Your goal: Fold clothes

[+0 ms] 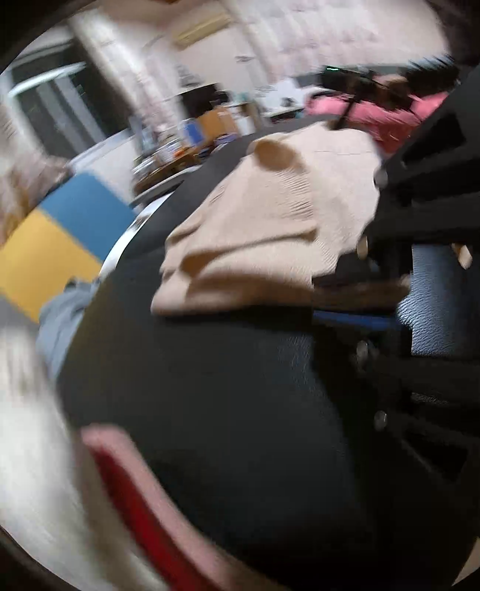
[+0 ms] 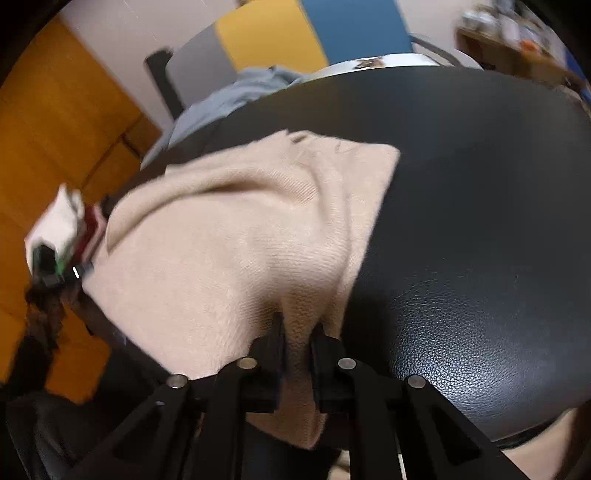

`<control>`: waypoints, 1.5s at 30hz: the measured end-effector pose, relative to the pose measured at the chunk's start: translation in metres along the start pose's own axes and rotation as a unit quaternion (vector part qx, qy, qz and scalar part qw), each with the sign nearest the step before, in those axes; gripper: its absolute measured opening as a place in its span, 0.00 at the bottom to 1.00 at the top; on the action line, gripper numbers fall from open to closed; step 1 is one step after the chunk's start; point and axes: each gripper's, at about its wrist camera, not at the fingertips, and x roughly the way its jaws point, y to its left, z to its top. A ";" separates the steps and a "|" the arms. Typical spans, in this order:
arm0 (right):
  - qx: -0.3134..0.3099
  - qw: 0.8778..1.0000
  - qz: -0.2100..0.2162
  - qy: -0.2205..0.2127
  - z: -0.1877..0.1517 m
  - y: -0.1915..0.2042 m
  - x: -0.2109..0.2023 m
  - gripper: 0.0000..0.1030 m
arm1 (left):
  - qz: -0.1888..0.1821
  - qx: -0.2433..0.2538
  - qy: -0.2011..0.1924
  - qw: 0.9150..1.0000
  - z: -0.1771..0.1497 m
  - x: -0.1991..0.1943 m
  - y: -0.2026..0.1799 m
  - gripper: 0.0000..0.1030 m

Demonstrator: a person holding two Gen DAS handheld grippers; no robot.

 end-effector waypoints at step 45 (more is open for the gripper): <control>-0.053 0.986 -0.111 -0.112 0.162 0.018 0.071 0.10 | -0.235 -0.117 -0.044 0.964 0.117 0.081 -0.028 0.28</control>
